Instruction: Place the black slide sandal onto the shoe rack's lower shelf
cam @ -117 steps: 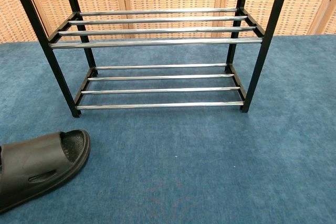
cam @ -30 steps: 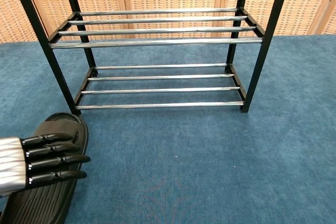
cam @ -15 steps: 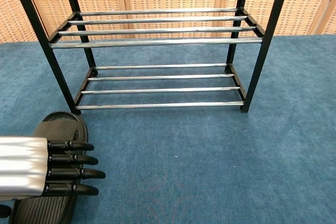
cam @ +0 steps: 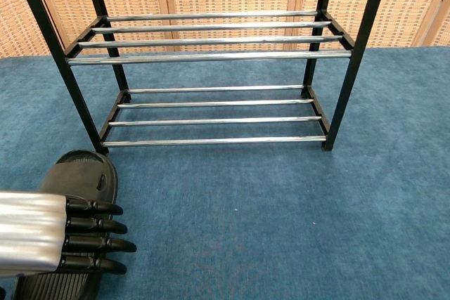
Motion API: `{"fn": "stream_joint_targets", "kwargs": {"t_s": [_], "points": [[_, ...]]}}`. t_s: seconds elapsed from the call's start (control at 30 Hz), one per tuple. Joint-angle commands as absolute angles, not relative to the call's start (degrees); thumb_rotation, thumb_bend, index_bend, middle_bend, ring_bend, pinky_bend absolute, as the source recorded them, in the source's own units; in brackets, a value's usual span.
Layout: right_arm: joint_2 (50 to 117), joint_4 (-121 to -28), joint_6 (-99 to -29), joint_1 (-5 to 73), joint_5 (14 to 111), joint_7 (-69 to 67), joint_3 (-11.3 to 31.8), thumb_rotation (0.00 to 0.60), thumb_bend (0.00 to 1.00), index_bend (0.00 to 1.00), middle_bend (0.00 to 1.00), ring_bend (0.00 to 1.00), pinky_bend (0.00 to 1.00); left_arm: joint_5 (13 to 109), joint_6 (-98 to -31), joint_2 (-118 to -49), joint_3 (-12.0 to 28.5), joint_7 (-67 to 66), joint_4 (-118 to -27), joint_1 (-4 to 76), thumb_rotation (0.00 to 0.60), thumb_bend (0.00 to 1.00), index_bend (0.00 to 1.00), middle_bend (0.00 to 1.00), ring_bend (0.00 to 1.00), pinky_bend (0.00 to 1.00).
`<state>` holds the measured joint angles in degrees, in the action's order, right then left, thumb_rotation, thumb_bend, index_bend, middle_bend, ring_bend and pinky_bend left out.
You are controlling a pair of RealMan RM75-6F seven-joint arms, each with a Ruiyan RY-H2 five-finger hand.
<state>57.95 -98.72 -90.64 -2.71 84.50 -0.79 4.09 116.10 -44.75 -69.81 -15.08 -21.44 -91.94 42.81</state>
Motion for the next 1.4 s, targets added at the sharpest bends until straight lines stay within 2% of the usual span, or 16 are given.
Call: {"fn": "stream_joint_targets", "kwargs": {"t_s": [0.03, 0.43, 0.5, 0.53, 0.6, 0.7, 0.77, 0.87, 1.03, 1.4], "points": [[58.0, -98.7, -90.7, -2.7, 84.5, -0.8, 4.1, 0.600, 0.00, 0.00, 0.00, 0.00, 0.00, 116.4, -45.4, -69.5, -15.4, -21.3, -91.9, 42.8, 0.600, 0.07, 0.00, 0.00, 0.00, 0.00], [57.9, -98.8, -90.4, -2.7, 84.5, -0.7, 4.0, 0.600, 0.00, 0.00, 0.00, 0.00, 0.00, 115.2, -44.9, -72.6, -15.3, -20.8, -89.9, 43.1, 0.600, 0.07, 0.00, 0.00, 0.00, 0.00], [57.9, -98.8, -90.3, -2.7, 84.4, -0.8, 4.0, 0.600, 0.00, 0.00, 0.00, 0.00, 0.00, 114.8, -44.9, -72.9, -15.5, -20.1, -89.9, 43.2, 0.600, 0.07, 0.00, 0.00, 0.00, 0.05], [57.9, -98.8, -90.3, -2.7, 84.4, -0.8, 4.0, 0.600, 0.00, 0.00, 0.00, 0.00, 0.00, 114.8, -45.0, -73.0, -15.6, -19.6, -89.9, 43.2, 0.600, 0.07, 0.00, 0.01, 0.02, 0.11], [57.8, -98.8, -90.2, -2.6, 84.4, -0.8, 4.0, 0.600, 0.00, 0.00, 0.00, 0.00, 0.00, 115.2, -45.8, -73.4, -16.1, -17.9, -89.6, 43.5, 0.600, 0.07, 0.07, 0.09, 0.10, 0.23], [57.8, -98.9, -90.2, -2.6, 84.5, -0.9, 4.0, 0.600, 0.00, 0.00, 0.00, 0.00, 0.00, 115.9, -47.2, -74.0, -17.3, -14.5, -88.8, 43.9, 0.600, 0.07, 0.26, 0.25, 0.23, 0.32], [57.8, -98.9, -90.3, -2.6, 84.6, -0.9, 4.0, 0.600, 0.00, 0.00, 0.00, 0.00, 0.00, 116.7, -48.6, -74.6, -17.9, -12.5, -87.9, 44.1, 0.600, 0.07, 0.42, 0.38, 0.35, 0.38], [57.8, -98.9, -90.2, -2.6, 84.6, -1.0, 4.0, 0.600, 0.00, 0.00, 0.00, 0.00, 0.00, 118.5, -51.8, -75.5, -18.6, -10.9, -86.0, 43.9, 0.600, 0.07, 0.55, 0.49, 0.43, 0.43], [57.7, -99.0, -90.2, -2.6, 84.7, -1.0, 3.9, 0.600, 0.00, 0.00, 0.00, 0.00, 0.00, 119.8, -54.4, -76.2, -19.2, -10.4, -83.9, 43.5, 0.600, 0.07, 0.61, 0.53, 0.47, 0.46], [57.6, -99.1, -90.2, -2.7, 84.7, -1.1, 3.9, 0.600, 0.00, 0.00, 0.00, 0.00, 0.00, 124.9, -59.8, -75.2, -19.2, -17.7, -83.1, 43.0, 0.600, 0.07, 0.61, 0.53, 0.47, 0.46]]}}
